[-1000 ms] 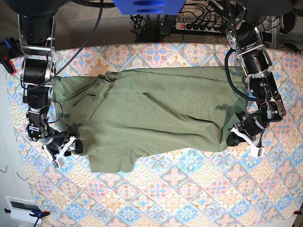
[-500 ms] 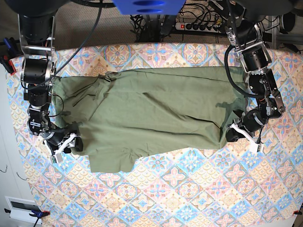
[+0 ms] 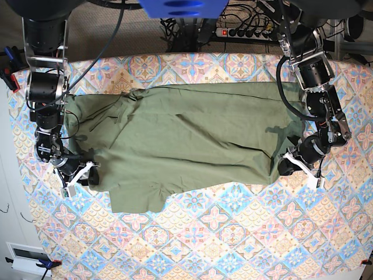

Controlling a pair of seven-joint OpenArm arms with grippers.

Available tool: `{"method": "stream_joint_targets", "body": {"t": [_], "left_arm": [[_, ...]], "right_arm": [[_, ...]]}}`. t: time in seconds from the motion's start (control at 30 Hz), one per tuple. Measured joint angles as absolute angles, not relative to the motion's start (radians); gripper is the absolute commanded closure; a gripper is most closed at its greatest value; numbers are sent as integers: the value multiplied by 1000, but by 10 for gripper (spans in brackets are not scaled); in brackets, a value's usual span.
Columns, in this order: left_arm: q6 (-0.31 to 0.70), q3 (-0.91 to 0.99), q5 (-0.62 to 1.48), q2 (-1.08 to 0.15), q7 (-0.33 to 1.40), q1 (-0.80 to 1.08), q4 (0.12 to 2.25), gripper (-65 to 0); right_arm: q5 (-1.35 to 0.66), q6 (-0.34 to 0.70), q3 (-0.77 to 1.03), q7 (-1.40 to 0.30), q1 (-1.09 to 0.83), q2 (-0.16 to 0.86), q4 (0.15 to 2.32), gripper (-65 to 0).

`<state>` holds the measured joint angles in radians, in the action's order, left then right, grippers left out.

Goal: Layout the t-shirt on the table in an organized manner, then fold the t-shirt properly
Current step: 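Slide the right gripper along the shirt side toward the hem, holding fabric, then lift and fold the shirt lengthwise with both grippers into a long strip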

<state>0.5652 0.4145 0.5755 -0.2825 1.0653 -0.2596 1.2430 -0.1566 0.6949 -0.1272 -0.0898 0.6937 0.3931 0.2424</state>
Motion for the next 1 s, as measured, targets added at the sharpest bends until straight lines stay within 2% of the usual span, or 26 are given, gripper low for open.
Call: {"method": "stream_joint_targets", "body": {"t": [0.03, 0.07, 0.23, 0.43, 0.6, 0.7, 0.87, 1.0], "left_arm": [[565, 414, 576, -282, 1065, -257, 1244, 0], [565, 414, 576, -282, 1065, -252, 1244, 0], [565, 415, 576, -282, 1066, -245, 1244, 0], [566, 414, 640, -297, 1066, -246, 1244, 0], [565, 415, 663, -316, 1066, -247, 1244, 0], [568, 414, 663, -328, 1052, -249, 1244, 0], [569, 416, 664, -332, 1017, -250, 1246, 0], [569, 416, 703, -355, 1018, -245, 1246, 0]], "right_arm": [[-157, 694, -127, -89, 694, 393, 242, -47], [-157, 695, -127, -89, 694, 393, 242, -33], [-157, 695, -126, -92, 693, 390, 250, -34], [-157, 696, -121, -167, 693, 393, 399, -24], [-168, 696, 12, -231, 653, 391, 493, -24], [-153, 688, 27, -297, 609, 400, 533, -24], [-161, 696, 27, -291, 604, 395, 568, -24], [-163, 702, 30, -291, 600, 429, 570, -24]]}}
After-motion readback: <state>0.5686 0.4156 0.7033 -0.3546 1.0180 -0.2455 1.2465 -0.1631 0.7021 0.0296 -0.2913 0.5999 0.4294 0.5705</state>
